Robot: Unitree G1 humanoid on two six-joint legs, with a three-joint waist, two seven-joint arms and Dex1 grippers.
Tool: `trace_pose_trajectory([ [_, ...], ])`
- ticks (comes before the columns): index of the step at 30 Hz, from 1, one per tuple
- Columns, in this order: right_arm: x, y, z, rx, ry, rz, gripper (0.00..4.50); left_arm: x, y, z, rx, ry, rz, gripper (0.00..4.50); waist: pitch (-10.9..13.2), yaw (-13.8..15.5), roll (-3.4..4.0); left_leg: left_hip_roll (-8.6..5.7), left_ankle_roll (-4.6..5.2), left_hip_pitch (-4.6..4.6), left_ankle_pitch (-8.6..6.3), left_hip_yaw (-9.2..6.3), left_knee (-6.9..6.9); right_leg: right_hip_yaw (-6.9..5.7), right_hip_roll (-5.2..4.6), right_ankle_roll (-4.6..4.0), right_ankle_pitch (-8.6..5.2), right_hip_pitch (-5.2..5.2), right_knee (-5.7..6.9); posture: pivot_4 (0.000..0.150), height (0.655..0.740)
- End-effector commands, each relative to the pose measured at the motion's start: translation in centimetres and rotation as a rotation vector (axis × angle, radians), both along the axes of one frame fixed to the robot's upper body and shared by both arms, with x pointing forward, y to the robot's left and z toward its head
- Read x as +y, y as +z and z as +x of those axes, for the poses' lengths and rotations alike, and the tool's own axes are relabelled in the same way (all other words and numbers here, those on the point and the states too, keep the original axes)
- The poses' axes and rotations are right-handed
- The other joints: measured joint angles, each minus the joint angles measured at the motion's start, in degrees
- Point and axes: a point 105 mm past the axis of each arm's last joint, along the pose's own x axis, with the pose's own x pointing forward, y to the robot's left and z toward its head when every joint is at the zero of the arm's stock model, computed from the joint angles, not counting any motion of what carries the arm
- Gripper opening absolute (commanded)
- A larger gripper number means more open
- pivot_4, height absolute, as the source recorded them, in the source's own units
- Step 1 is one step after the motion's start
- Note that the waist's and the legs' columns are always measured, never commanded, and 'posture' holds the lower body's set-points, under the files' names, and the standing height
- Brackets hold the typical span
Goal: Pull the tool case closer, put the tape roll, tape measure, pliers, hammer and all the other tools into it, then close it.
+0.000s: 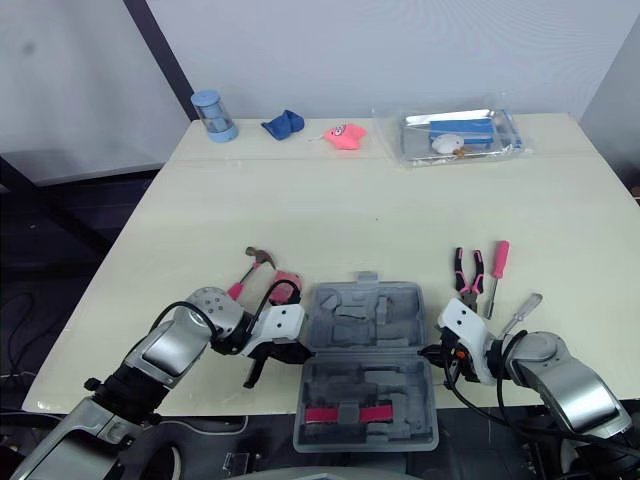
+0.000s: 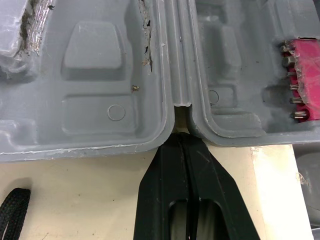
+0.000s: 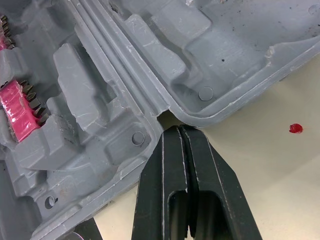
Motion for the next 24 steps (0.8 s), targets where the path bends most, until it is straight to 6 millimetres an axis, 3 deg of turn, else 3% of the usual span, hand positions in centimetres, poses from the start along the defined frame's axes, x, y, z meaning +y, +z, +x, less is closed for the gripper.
trace_pose_trajectory([
  [1,0.9,0.7,-0.3,-0.015,0.036,0.041,0.01,-1.1,-0.8,-0.5,0.004,-0.029,-0.001,0.01,0.0,0.0,0.01,0.0,0.0,0.0,0.0,0.0,0.0,0.0,0.0,0.0,0.0,0.0,0.0,0.15,0.74],
  [12,0.6,0.8,-0.2,-0.02,0.028,0.039,0.01,-0.7,-0.6,0.4,-0.02,-0.005,0.001,0.01,0.0,0.1,0.01,0.0,0.0,0.0,0.0,-0.02,0.0,-0.02,0.0,0.0,0.0,0.02,0.0,0.15,0.74],
  [24,0.3,1.0,-0.1,-0.027,0.016,0.038,0.01,0.0,-0.5,-0.1,-0.006,0.0,0.01,0.01,0.0,0.0,0.01,0.0,0.0,0.01,0.0,-0.02,0.0,-0.03,0.0,0.0,0.0,0.02,0.0,0.15,0.74],
])
